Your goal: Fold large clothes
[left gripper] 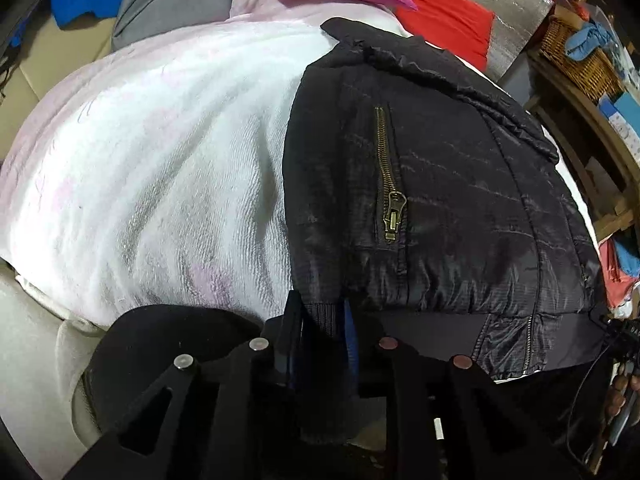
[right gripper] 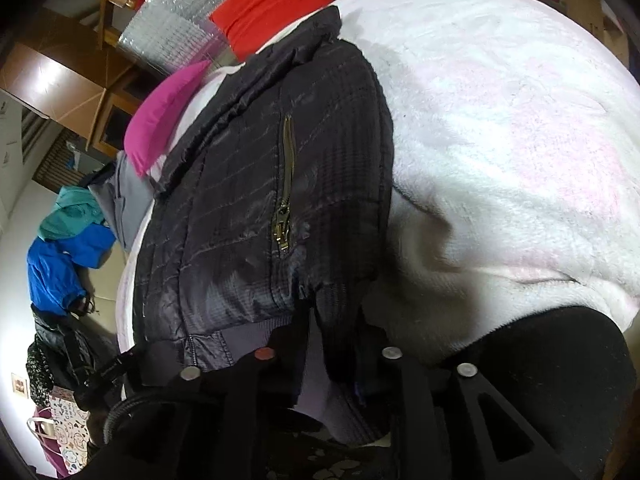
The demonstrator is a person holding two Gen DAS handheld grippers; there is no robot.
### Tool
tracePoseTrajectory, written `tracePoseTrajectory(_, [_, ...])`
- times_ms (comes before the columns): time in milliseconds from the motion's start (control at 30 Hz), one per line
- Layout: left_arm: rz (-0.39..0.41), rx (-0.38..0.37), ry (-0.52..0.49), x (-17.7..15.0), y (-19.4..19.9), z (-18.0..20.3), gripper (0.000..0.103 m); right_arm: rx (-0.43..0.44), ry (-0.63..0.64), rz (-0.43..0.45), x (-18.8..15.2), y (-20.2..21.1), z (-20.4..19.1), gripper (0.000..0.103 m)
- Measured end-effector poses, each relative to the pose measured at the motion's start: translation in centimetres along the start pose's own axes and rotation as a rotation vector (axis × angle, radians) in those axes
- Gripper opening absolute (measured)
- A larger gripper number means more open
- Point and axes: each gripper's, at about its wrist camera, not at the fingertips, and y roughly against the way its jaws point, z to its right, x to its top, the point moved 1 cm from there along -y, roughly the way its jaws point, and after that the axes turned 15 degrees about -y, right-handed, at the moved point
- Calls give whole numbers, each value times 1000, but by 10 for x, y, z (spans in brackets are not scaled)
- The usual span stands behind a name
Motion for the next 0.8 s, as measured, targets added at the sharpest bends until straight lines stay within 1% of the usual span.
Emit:
tracePoseTrajectory(100, [-5, 7, 0, -1, 0, 2, 21, -32, 24, -13, -1, -6, -7, 41])
tracePoseTrajectory(167, [-10, 9, -2, 0, -1, 2, 23, -61, 39, -20, -2, -10, -9, 43])
tracePoseTrajectory(233, [-18, 14, -8, -1, -1, 3, 25, -76, 46, -23, -3, -16, -12, 43])
tracePoseTrajectory(300, [-29, 26, -22, 3, -7, 9, 26, -80, 51, -33, -4, -20, -13, 40])
tracePoseTrajectory(367, [-33, 46, -39, 5, -9, 13, 25, -78, 36, -41, -3, -20, -8, 13])
tracePoseTrajectory(400, [-37, 58, -48, 8, -11, 17, 24, -61, 27, -42, -3, -18, -4, 11])
tracePoseTrajectory(467, [-39, 77, -66, 9, -12, 22, 17, -37, 25, -41, -4, -13, -3, 10])
tracePoseTrajectory(533, [-41, 99, -87, 11, -11, 27, 15, -27, 27, -44, -4, -11, -2, 10])
tracePoseTrajectory(800, [-16, 136, -110, 11, 4, 34, 13, 25, 37, -44, -11, -1, 0, 9])
